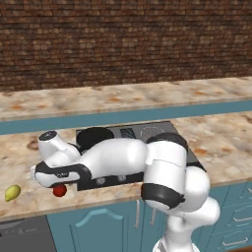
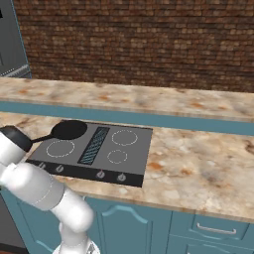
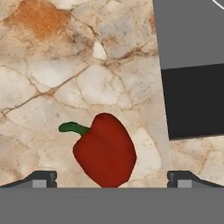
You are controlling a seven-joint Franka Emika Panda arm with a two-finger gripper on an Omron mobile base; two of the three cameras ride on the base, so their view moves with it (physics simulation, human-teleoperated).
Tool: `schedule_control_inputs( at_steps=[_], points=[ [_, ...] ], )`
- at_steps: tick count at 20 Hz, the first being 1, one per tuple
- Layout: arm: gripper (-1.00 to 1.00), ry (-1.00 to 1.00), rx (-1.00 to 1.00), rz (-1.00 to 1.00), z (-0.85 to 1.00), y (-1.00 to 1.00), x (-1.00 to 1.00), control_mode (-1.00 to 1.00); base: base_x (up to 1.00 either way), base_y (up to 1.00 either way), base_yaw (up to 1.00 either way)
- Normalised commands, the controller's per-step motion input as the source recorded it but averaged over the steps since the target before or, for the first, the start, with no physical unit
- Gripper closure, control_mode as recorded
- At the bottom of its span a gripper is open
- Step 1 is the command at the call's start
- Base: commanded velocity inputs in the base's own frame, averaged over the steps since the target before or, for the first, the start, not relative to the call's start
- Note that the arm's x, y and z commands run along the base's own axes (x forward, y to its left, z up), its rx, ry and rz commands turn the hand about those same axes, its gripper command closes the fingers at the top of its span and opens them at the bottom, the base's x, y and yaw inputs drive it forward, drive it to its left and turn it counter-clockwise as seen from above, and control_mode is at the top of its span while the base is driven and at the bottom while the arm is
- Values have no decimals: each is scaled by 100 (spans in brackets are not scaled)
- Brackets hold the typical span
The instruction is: Put the lemon and bell pepper in the pan. Then turn on the rear left burner and set the heat to medium.
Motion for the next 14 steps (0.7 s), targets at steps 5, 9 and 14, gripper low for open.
schedule_control_inputs(
  at_steps=[5,9,14],
  points=[
    [-100,0,0,0,-22,0,8,-100,0,0,0],
    [-100,0,4,0,-42,-7,11,-100,0,0,0],
    [-100,0,1,0,-32,-1,0,-100,0,0,0]
  ],
)
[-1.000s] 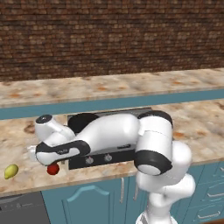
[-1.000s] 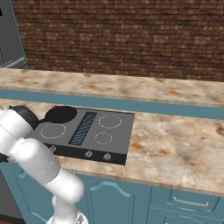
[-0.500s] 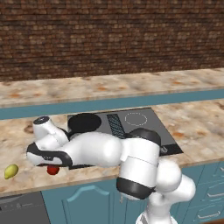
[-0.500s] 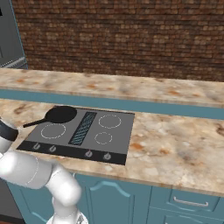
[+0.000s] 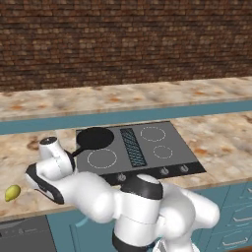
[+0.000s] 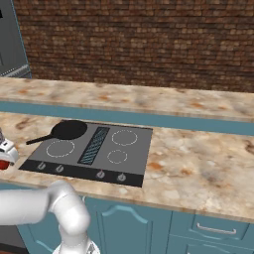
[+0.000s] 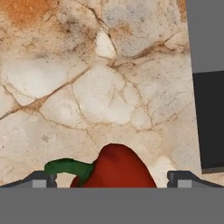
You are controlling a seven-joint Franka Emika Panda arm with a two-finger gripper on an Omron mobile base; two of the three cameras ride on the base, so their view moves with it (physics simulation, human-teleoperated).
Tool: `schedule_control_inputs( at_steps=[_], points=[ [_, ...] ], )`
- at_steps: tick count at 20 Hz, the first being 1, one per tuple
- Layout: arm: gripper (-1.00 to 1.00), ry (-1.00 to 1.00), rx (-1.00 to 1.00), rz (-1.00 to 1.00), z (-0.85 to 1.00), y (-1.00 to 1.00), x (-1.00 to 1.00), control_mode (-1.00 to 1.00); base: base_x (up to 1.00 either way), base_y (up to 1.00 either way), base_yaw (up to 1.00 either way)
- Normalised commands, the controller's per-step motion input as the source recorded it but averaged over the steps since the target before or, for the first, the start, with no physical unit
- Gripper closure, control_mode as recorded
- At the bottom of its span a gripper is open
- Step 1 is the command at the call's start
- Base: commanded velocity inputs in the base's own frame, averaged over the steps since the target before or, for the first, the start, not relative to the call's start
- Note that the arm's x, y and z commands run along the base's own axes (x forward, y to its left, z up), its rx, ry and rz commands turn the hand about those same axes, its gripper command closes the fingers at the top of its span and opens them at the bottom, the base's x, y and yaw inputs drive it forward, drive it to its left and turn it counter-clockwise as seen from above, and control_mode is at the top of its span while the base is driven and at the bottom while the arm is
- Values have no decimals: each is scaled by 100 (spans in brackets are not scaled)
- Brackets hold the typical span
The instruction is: Put the lemon and bell pepper in the pan. Then turn on the rear left burner and set the heat to medium.
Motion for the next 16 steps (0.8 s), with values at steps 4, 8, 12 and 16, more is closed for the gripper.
schedule_control_inputs(
  at_steps=[4,8,12,16],
  points=[
    [-100,0,0,0,-16,0,0,-100,0,0,0],
    [100,0,0,0,-9,0,0,-100,0,0,0],
    [100,0,0,0,0,0,0,-100,0,0,0],
    [100,0,-3,0,58,6,-15,-100,0,0,0]
  ],
)
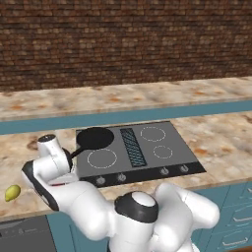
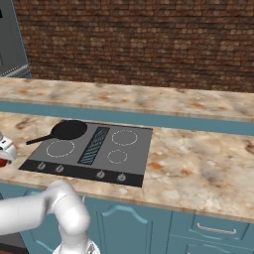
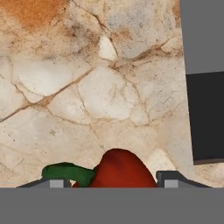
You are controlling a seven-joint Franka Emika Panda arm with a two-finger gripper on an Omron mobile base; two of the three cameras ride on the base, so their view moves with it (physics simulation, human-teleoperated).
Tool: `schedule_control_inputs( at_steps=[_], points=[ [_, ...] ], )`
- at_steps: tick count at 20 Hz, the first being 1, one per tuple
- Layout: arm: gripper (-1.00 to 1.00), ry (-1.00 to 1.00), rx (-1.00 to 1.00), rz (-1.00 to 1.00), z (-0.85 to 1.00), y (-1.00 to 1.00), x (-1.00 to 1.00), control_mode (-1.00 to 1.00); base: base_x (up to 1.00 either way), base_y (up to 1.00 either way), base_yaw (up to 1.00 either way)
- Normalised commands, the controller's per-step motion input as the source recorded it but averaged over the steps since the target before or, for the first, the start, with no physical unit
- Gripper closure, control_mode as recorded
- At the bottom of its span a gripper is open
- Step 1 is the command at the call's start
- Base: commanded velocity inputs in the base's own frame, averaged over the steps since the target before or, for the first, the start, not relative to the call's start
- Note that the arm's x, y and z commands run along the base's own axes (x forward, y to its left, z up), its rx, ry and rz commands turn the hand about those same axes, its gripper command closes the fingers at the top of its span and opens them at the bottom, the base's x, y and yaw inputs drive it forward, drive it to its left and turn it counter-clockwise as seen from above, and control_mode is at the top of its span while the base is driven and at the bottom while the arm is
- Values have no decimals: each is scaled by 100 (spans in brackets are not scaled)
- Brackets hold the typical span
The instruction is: Put the lemon and bell pepper in the pan. Then turn on the rear left burner and set the heat to medium.
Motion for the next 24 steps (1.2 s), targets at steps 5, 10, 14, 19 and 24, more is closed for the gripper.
schedule_control_inputs(
  at_steps=[5,10,14,19,24],
  points=[
    [100,-1,-3,0,97,0,-11,-100,0,0,0],
    [100,3,-19,-8,59,-37,0,-100,0,0,0],
    [100,18,-14,-18,54,-83,3,-100,0,0,0],
    [100,11,-5,-6,61,-94,29,-100,0,0,0],
    [100,-2,0,0,19,-100,30,-100,0,0,0]
  ],
)
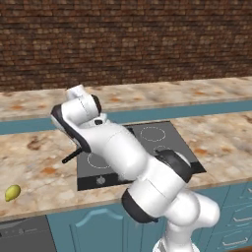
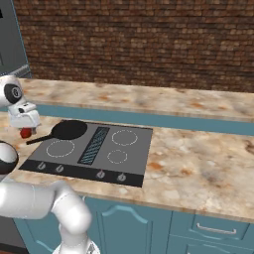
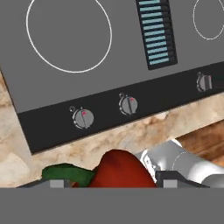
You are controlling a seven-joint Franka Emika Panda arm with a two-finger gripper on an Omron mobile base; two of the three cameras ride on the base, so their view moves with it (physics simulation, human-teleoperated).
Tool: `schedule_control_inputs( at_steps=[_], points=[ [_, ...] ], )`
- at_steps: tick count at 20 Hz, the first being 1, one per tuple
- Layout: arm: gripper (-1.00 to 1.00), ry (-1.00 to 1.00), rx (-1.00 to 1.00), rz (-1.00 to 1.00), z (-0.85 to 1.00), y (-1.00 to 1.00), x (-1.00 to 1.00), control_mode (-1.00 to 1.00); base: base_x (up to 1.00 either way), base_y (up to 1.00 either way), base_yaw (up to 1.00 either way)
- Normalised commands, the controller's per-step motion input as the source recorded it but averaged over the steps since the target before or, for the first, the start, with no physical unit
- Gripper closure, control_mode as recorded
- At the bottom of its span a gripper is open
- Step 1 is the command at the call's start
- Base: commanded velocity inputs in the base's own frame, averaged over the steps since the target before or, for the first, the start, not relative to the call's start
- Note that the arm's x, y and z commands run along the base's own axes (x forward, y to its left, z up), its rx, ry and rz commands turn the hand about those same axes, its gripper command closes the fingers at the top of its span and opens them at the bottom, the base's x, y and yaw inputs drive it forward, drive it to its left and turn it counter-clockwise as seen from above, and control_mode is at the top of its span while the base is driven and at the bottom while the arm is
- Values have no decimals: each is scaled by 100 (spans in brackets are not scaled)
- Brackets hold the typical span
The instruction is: Put the lemon and bell pepper in the pan. Then turn on the rear left burner and set the heat to medium.
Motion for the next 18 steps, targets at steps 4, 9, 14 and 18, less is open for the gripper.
schedule_control_inputs(
  at_steps=[4,9,14,18],
  points=[
    [100,0,3,0,6,-80,74,-100,0,0,0],
    [100,0,6,0,36,7,87,-100,0,0,0],
    [100,9,4,-2,12,5,96,-100,0,0,0],
    [100,-3,0,-1,-27,1,100,-100,0,0,0]
  ],
)
